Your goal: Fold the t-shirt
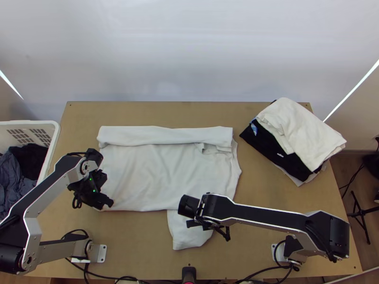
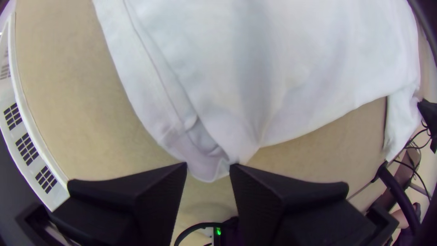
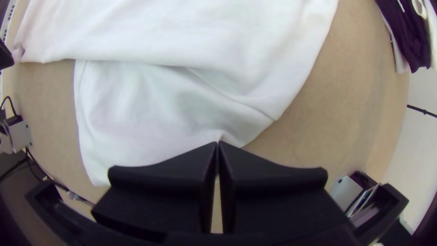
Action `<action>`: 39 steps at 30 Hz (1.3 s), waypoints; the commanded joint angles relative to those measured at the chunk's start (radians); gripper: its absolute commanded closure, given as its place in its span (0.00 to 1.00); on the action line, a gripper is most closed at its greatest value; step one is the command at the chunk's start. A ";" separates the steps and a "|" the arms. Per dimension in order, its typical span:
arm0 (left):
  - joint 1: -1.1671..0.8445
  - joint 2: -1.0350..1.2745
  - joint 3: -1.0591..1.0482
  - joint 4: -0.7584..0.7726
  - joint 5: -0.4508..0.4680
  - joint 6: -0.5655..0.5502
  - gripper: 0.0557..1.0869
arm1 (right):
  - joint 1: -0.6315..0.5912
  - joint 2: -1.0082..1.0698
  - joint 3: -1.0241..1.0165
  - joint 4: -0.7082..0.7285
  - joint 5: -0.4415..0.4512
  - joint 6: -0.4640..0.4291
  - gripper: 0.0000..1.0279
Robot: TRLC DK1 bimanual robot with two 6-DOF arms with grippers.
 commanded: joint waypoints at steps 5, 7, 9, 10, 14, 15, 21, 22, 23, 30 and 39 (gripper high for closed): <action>-0.002 -0.020 -0.024 0.067 0.047 -0.009 0.96 | -0.003 0.002 0.010 0.000 0.008 0.001 0.97; -0.007 -0.028 -0.027 0.063 0.055 -0.009 0.96 | -0.009 0.002 0.015 0.000 0.012 0.001 0.97; -0.022 -0.037 -0.031 0.055 0.055 -0.007 0.96 | -0.017 0.002 0.016 0.000 0.013 0.001 0.97; -0.022 -0.039 -0.030 0.058 0.055 -0.007 0.96 | -0.020 0.000 0.018 -0.001 0.013 0.001 0.97; -0.001 -0.039 -0.002 0.057 0.055 -0.006 0.96 | -0.058 -0.006 0.038 -0.007 0.013 0.003 0.97; 0.015 -0.034 0.016 0.055 0.055 -0.009 0.96 | -0.067 -0.009 0.047 -0.009 0.013 0.005 0.97; 0.079 -0.006 0.167 0.035 0.075 -0.038 0.96 | -0.122 -0.030 0.115 -0.032 0.015 0.008 0.97; 0.091 0.004 0.193 0.031 0.082 -0.046 0.96 | -0.132 -0.033 0.122 -0.033 0.019 0.006 0.97; 0.107 0.020 0.222 0.031 0.087 -0.055 0.96 | -0.142 -0.037 0.128 -0.037 0.025 0.006 0.97; 0.208 0.155 0.404 0.034 0.139 -0.130 0.96 | -0.247 -0.046 0.179 -0.037 0.062 -0.003 0.97; 0.234 0.256 0.562 0.032 0.208 -0.196 0.96 | -0.391 -0.029 0.320 -0.041 0.113 -0.043 0.97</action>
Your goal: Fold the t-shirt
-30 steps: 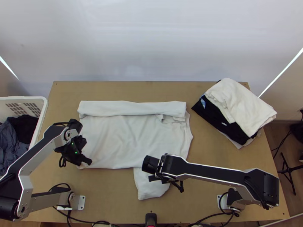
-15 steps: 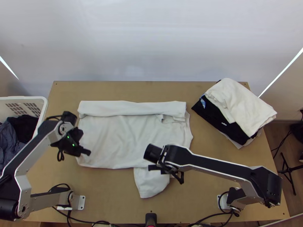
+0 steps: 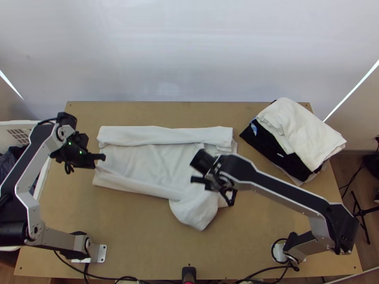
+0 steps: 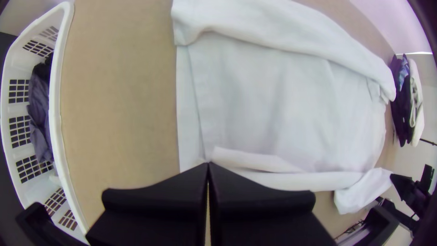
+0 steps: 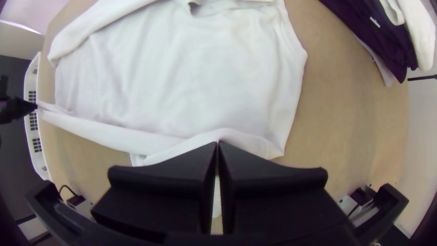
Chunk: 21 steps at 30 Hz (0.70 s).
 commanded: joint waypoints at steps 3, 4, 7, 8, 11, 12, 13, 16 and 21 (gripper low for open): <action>0.020 0.102 0.153 -0.003 0.046 -0.050 0.96 | -0.128 0.034 0.152 0.000 0.054 -0.028 0.97; 0.018 0.108 0.164 -0.003 0.046 -0.052 0.96 | -0.137 0.043 0.170 0.000 0.059 -0.028 0.97; 0.017 0.123 0.192 -0.004 0.046 -0.061 0.96 | -0.156 0.063 0.216 0.000 0.074 -0.029 0.97; 0.017 0.128 0.201 -0.004 0.046 -0.062 0.96 | -0.160 0.068 0.232 0.000 0.074 -0.029 0.97; 0.017 0.143 0.225 -0.003 0.046 -0.070 0.96 | -0.165 0.079 0.275 0.000 0.087 -0.031 0.97; 0.017 0.151 0.238 -0.004 0.046 -0.079 0.96 | -0.165 0.082 0.288 0.002 0.094 -0.031 0.97; 0.020 0.160 0.251 -0.004 0.046 -0.087 0.96 | -0.166 0.086 0.302 0.002 0.099 -0.029 0.97; 0.029 0.186 0.291 0.001 0.046 -0.105 0.96 | -0.176 0.102 0.336 0.003 0.117 -0.032 0.97; 0.042 0.241 0.369 -0.001 0.046 -0.141 0.96 | -0.223 0.129 0.383 0.006 0.122 -0.045 0.97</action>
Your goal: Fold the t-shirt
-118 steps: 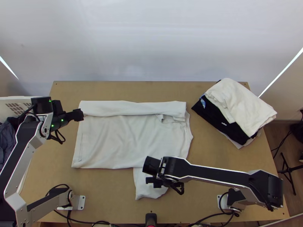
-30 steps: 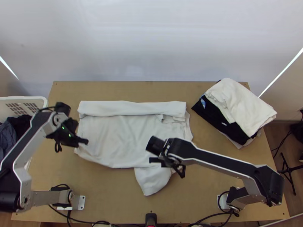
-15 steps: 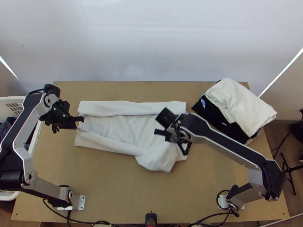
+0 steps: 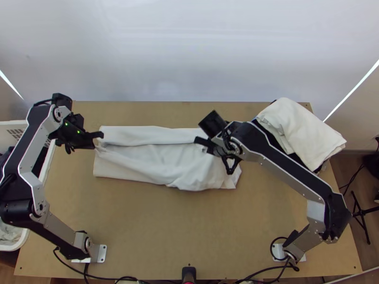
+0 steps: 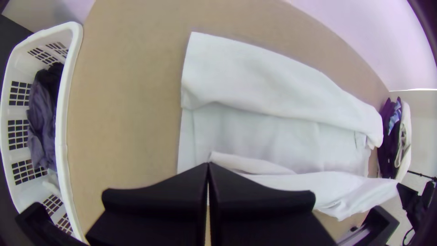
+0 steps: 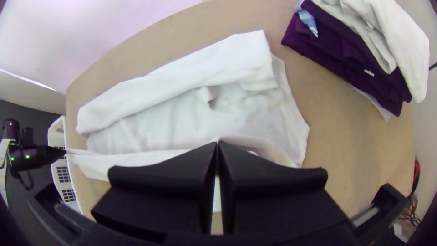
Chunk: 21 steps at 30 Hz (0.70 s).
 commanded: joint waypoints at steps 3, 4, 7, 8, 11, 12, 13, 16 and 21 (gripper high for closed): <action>0.022 0.098 0.132 -0.001 0.002 -0.057 0.96 | -0.081 0.051 0.076 0.007 0.018 -0.019 0.97; 0.022 0.109 0.142 -0.001 0.000 -0.065 0.96 | -0.093 0.057 0.078 0.007 0.018 -0.022 0.97; 0.020 0.133 0.167 -0.003 0.002 -0.076 0.96 | -0.116 0.077 0.084 0.012 0.021 -0.030 0.97; 0.016 0.141 0.175 -0.003 0.002 -0.079 0.96 | -0.124 0.086 0.087 0.012 0.021 -0.033 0.97; 0.006 0.156 0.202 -0.003 0.002 -0.091 0.96 | -0.142 0.120 0.093 0.022 0.024 -0.042 0.97; 0.005 0.162 0.211 -0.003 0.002 -0.091 0.96 | -0.148 0.134 0.098 0.022 0.026 -0.044 0.97; 0.003 0.172 0.224 -0.003 0.000 -0.094 0.96 | -0.154 0.148 0.102 0.024 0.027 -0.044 0.97; 0.002 0.192 0.260 -0.007 0.000 -0.099 0.96 | -0.162 0.183 0.121 0.024 0.041 -0.044 0.97; 0.003 0.216 0.314 -0.024 0.000 -0.102 0.96 | -0.182 0.237 0.173 0.027 0.045 -0.044 0.97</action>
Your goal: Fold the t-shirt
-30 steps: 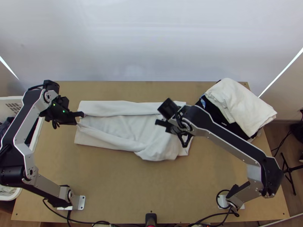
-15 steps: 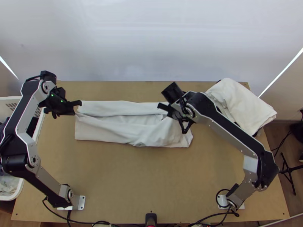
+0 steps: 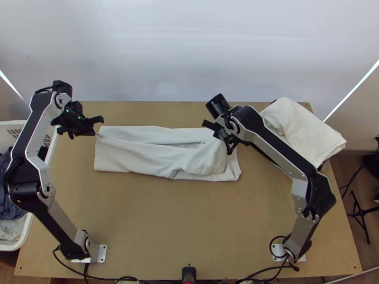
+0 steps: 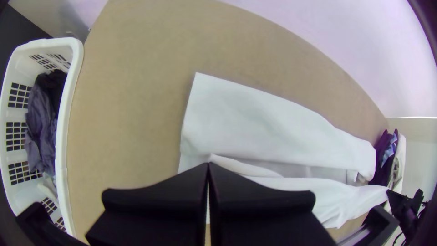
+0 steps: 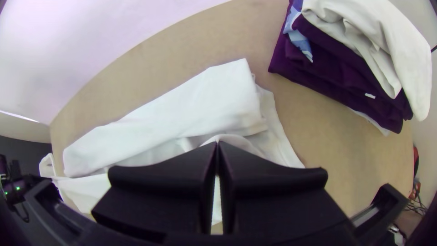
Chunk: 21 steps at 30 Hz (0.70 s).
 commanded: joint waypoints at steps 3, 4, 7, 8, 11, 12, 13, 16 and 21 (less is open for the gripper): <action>-0.002 0.057 0.106 -0.020 -0.002 -0.014 0.96 | -0.041 0.109 0.093 0.005 0.012 -0.004 0.97; -0.002 0.061 0.118 -0.020 -0.002 -0.022 0.96 | -0.047 0.123 0.110 0.005 0.013 -0.004 0.97; -0.003 0.075 0.155 -0.022 -0.002 -0.037 0.96 | -0.059 0.162 0.161 0.005 0.013 -0.004 0.97; -0.005 0.081 0.167 -0.022 -0.004 -0.038 0.96 | -0.064 0.178 0.177 0.005 0.013 -0.004 0.97; -0.009 0.094 0.184 -0.022 -0.010 -0.038 0.96 | -0.073 0.219 0.228 0.005 0.013 -0.010 0.97; -0.009 0.098 0.185 -0.023 -0.011 -0.038 0.96 | -0.076 0.233 0.243 0.005 0.013 -0.012 0.97; -0.009 0.103 0.185 -0.026 -0.013 -0.038 0.96 | -0.077 0.248 0.259 0.003 0.013 -0.012 0.97; -0.014 0.110 0.185 -0.029 -0.018 -0.038 0.96 | -0.082 0.285 0.293 0.003 0.013 -0.012 0.97; -0.034 0.117 0.193 -0.029 -0.019 -0.040 0.96 | -0.079 0.328 0.331 0.003 0.015 -0.001 0.97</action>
